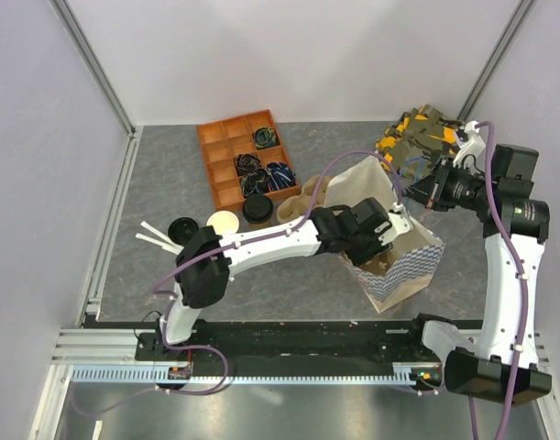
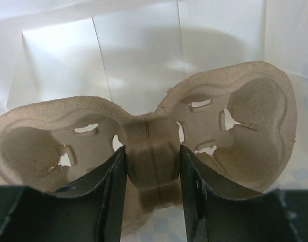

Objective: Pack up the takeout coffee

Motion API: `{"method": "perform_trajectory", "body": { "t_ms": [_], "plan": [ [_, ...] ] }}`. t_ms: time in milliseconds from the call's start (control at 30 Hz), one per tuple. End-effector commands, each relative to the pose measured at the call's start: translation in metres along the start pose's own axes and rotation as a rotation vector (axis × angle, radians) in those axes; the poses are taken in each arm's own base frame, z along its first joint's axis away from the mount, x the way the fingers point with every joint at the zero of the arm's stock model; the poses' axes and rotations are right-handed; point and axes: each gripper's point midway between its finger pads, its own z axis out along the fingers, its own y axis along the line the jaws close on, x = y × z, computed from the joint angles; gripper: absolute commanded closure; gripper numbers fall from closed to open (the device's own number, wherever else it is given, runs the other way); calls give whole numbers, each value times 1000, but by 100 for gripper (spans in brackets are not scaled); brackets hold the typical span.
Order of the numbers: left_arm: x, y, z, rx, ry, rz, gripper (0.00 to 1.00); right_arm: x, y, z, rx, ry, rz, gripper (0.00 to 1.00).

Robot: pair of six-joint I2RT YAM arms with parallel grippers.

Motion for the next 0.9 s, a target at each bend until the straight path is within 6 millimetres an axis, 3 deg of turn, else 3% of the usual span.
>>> {"method": "perform_trajectory", "body": {
  "t_ms": [0, 233, 400, 567, 700, 767, 867],
  "plan": [
    [16, -1, 19, 45, 81, 76, 80, 8, 4, -5, -39, 59, -8, 100],
    [37, -7, 33, 108, 167, 148, 76, -1, -7, -11, -54, 52, 1, 100],
    [49, -5, 26, 121, 247, 174, 76, -2, -8, -16, -65, 53, -28, 100],
    [49, -5, 10, 142, 274, 208, 78, -4, -6, -22, -73, 34, -83, 100],
    [72, -2, 6, 156, 349, 263, 79, -2, -12, -24, -47, 49, -126, 100],
    [85, 1, 9, 163, 385, 288, 79, 0, -15, -24, -40, 64, -132, 96],
    [96, 3, 10, 175, 434, 309, 78, 1, -17, -25, -47, 83, -148, 81]
  ]
}}
